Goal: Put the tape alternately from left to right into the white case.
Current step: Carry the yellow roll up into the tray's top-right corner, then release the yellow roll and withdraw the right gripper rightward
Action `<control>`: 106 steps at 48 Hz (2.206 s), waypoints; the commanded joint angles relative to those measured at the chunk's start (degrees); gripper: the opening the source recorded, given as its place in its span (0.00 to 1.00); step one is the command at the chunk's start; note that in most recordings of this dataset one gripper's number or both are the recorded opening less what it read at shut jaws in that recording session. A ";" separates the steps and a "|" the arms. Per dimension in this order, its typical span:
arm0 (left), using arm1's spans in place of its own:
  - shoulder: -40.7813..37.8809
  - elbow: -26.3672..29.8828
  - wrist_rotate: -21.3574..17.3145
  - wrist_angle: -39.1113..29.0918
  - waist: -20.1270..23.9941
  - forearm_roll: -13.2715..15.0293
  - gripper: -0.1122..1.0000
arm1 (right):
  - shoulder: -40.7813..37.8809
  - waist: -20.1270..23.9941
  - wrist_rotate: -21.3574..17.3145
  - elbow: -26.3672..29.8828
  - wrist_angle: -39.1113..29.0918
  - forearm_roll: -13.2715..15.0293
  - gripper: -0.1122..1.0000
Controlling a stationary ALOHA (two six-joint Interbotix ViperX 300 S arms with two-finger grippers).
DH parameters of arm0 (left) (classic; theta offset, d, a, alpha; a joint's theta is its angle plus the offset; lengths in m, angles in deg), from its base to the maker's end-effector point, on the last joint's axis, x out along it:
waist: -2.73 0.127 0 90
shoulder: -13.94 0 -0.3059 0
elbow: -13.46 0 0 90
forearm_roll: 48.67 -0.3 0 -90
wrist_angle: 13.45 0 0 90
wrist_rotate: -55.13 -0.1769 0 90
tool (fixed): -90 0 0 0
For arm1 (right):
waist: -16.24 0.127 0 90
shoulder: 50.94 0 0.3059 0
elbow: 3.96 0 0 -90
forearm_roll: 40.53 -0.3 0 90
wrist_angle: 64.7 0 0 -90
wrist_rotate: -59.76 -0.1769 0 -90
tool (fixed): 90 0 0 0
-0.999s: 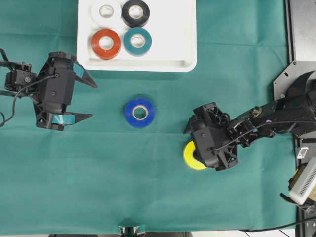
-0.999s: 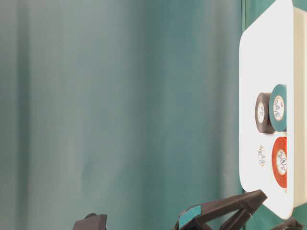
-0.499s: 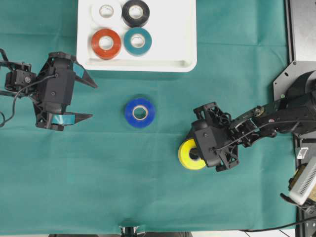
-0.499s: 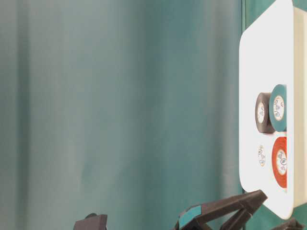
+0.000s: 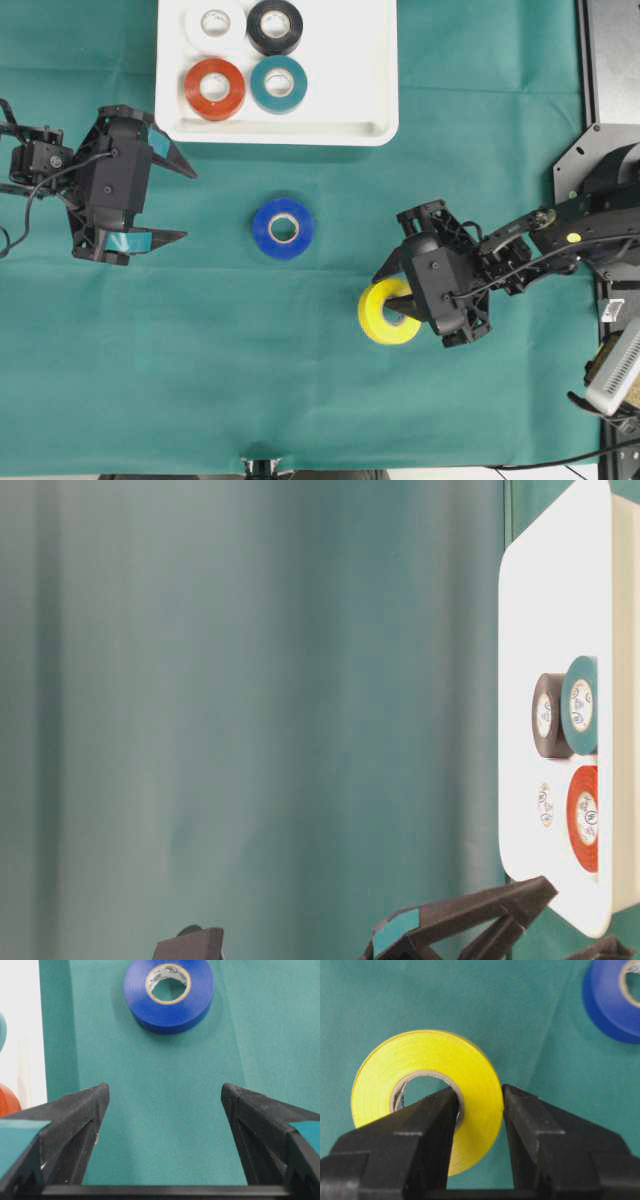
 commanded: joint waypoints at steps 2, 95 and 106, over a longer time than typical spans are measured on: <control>0.62 0.53 -0.09 0.44 -0.09 0.09 1.00 | 2.11 -1.23 0.00 1.41 -2.81 0.09 0.12; 0.62 0.62 -0.09 0.44 -0.18 0.09 1.00 | -13.27 -51.42 0.70 18.46 -1.32 9.58 0.12; 0.62 0.70 -0.09 0.35 -0.18 0.09 1.00 | -14.77 -53.79 0.62 18.54 -1.67 9.58 0.12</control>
